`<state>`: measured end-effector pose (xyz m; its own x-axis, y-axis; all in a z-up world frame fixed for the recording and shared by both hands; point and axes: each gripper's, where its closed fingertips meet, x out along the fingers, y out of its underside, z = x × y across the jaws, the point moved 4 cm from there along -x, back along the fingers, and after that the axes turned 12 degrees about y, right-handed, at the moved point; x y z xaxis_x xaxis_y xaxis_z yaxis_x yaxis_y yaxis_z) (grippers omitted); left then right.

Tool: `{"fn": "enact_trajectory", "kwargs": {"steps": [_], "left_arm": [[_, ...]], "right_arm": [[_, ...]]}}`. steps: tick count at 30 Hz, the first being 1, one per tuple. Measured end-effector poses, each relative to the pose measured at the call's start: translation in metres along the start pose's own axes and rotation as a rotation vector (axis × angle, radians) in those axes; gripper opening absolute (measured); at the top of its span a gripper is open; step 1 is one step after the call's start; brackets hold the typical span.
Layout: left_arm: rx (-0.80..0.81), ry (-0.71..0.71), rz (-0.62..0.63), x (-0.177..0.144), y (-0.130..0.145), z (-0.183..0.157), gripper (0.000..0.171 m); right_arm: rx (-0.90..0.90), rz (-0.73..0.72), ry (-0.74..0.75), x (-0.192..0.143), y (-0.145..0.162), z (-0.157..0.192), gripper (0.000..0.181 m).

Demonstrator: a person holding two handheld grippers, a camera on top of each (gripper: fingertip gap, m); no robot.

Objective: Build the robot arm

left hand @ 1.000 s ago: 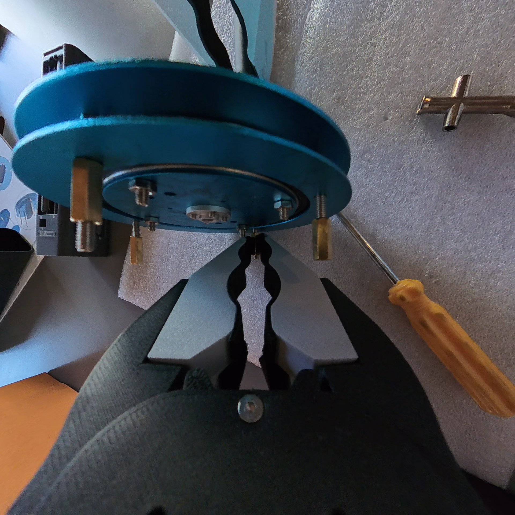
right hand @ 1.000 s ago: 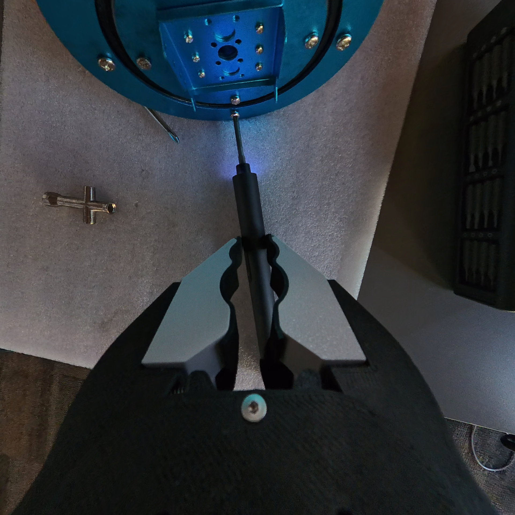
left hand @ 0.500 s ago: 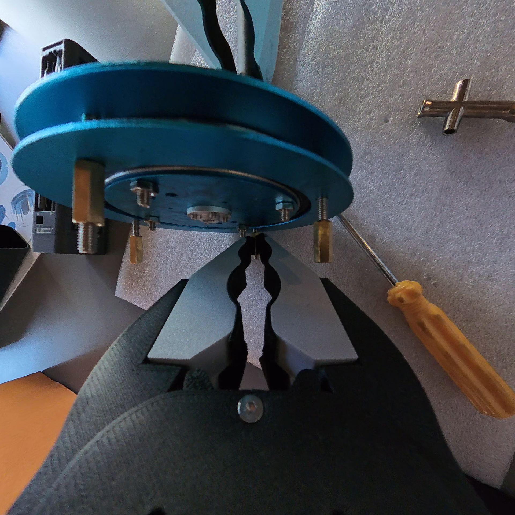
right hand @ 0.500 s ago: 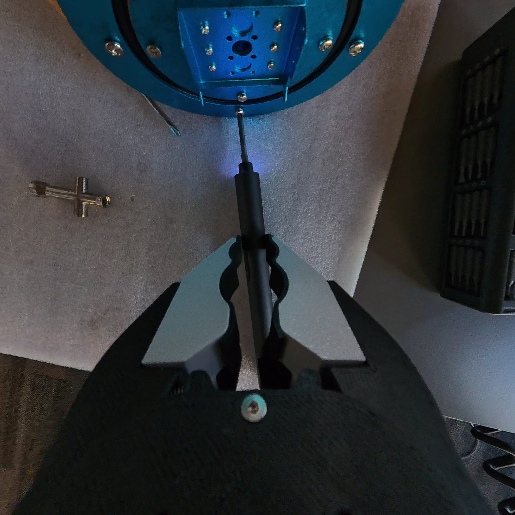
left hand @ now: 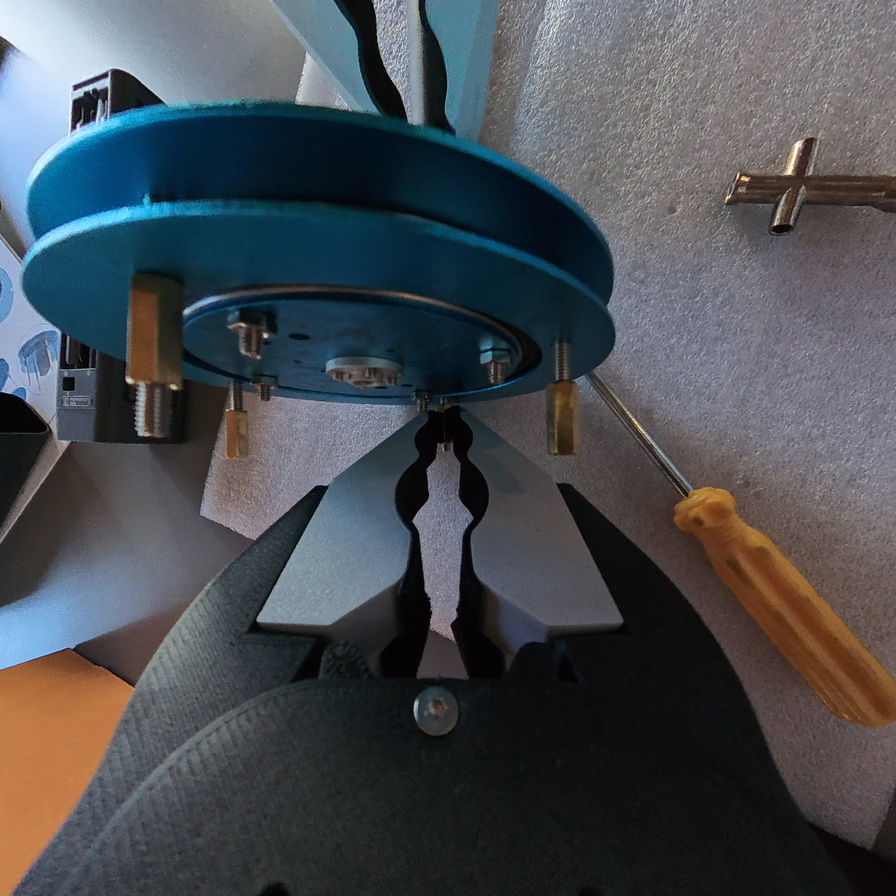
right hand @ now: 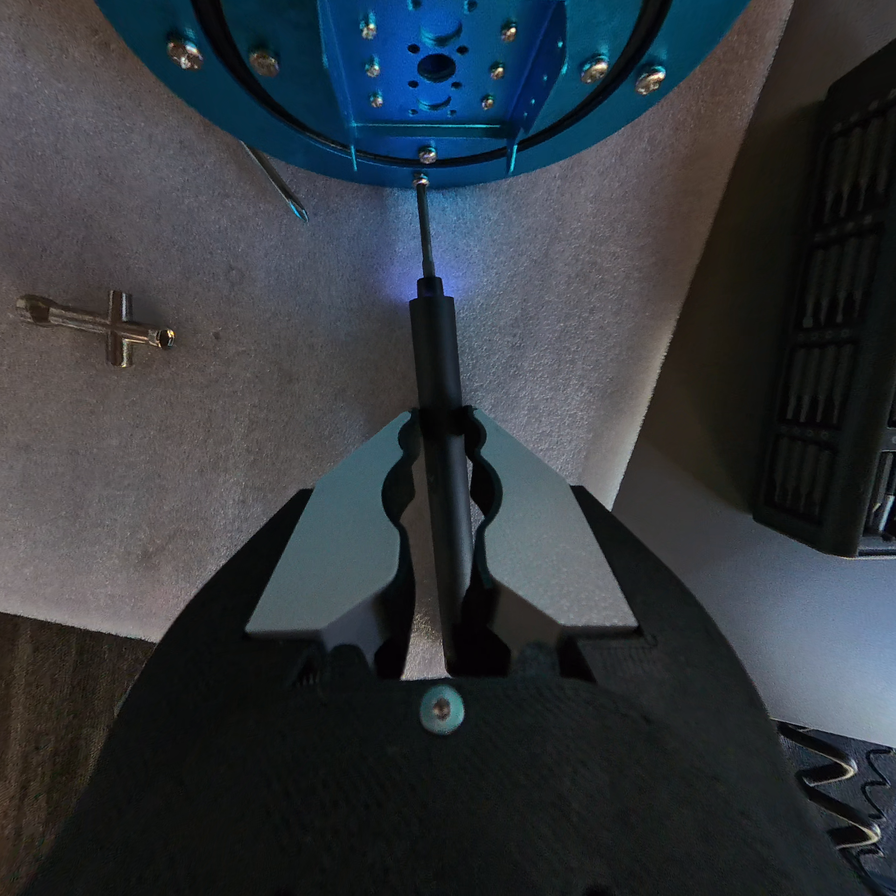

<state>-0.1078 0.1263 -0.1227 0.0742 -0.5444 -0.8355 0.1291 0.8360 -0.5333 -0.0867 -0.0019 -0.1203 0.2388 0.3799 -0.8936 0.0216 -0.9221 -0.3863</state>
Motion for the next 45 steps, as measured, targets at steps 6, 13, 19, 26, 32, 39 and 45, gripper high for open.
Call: {"fn": "enact_trajectory", "kwargs": {"steps": [6,13,19,26,32,39,45], "left_arm": [[0.001,0.002,-0.004,0.000,0.000,0.000,0.004],[0.003,0.000,-0.005,0.000,0.000,0.000,0.004],[0.006,-0.001,0.001,0.000,0.000,0.000,0.004],[0.003,-0.002,-0.002,0.000,0.000,0.000,0.004],[0.007,-0.003,0.003,0.000,0.000,0.000,0.004],[0.006,-0.006,0.004,0.000,0.000,0.000,0.004],[0.008,-0.004,0.005,0.000,0.000,0.000,0.004]], "right_arm": [[-0.035,-0.002,0.015,0.000,0.000,0.001,0.015],[-0.049,-0.035,0.003,-0.001,0.000,0.001,0.017],[-0.025,-0.024,-0.032,-0.005,0.005,-0.002,0.018],[-0.034,-0.025,-0.051,-0.005,0.006,-0.002,0.017],[0.037,-0.024,-0.159,-0.007,0.004,-0.004,0.020],[0.117,-0.009,-0.327,-0.008,-0.003,-0.020,0.022],[0.131,0.048,-0.439,-0.003,0.000,-0.016,0.021]]}}
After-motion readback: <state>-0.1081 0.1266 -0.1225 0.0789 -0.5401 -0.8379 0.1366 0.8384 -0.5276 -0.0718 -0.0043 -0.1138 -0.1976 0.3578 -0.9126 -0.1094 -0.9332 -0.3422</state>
